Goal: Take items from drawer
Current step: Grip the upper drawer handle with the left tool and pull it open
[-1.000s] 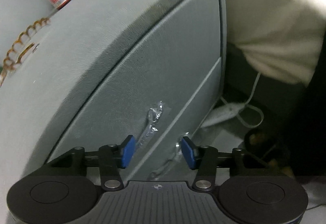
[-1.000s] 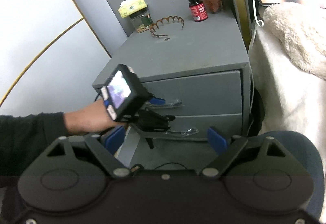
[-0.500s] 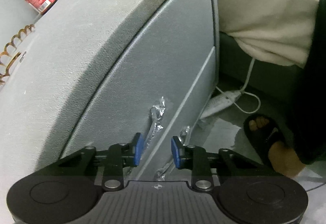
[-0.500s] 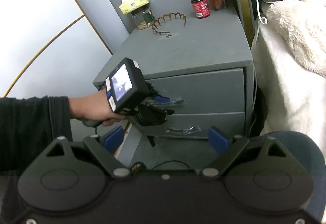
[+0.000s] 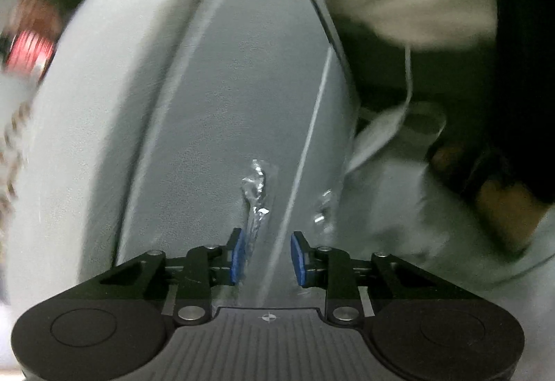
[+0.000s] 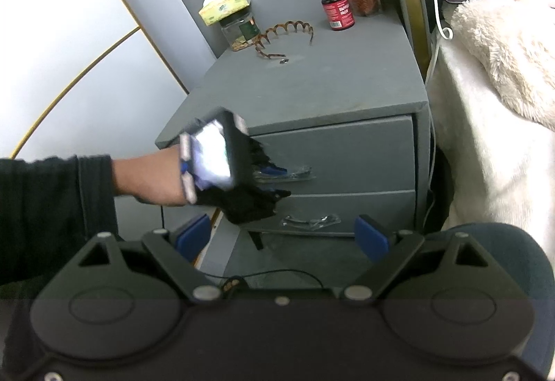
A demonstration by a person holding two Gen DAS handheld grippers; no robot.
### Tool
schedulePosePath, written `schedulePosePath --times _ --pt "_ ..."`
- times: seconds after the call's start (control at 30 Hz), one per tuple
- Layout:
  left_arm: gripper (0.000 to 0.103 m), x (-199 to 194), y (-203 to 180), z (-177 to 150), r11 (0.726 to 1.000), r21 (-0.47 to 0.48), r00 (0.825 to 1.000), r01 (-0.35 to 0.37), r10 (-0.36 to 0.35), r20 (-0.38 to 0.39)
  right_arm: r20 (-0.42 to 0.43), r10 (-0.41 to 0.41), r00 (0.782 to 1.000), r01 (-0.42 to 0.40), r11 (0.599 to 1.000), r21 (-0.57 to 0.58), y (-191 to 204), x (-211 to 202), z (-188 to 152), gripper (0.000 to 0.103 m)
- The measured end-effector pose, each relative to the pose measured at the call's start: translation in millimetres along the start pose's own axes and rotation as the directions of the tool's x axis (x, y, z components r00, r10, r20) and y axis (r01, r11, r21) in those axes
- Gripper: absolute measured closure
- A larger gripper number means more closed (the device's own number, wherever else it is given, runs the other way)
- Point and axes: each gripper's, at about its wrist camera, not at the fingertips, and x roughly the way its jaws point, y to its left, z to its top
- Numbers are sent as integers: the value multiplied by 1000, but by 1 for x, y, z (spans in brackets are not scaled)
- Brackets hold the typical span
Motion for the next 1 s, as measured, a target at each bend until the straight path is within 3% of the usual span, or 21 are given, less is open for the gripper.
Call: schedulePosePath --times 0.1,0.17,0.2,0.43,0.63,0.73,0.9,0.97,1.0 --pt "73 -4 -2 -11 998 -57 999 -22 24 44 -11 -9 1000 9 1000 -18 3 1 -1 11" --pt "78 -6 8 -12 996 -91 999 13 -9 49 -14 -10 1000 10 1000 -23 4 1 -1 11" --pt "85 -7 15 -11 992 -118 998 37 -32 46 -14 -8 1000 8 1000 -20 3 1 -1 11" --pt "88 -13 37 -10 981 -83 984 174 -172 41 -14 -6 1000 6 1000 -1 0 4 3 11" --pt "88 -26 22 -19 979 -13 977 202 -200 68 -4 2 1000 -2 1000 18 -3 3 4 12" --pt "90 -43 -7 -30 983 26 978 184 -186 95 0 6 1000 -6 1000 28 -5 3 5 11" --pt "91 -61 -27 -34 975 -157 984 159 -143 109 -4 -2 1000 2 1000 18 -3 4 4 11" --pt "84 -67 -23 -37 956 -235 980 178 -151 127 -7 -4 1000 4 1000 13 -2 4 4 11" --pt "72 -77 -17 -41 930 -302 973 208 -164 164 -7 -3 1000 3 1000 12 -2 3 4 11"
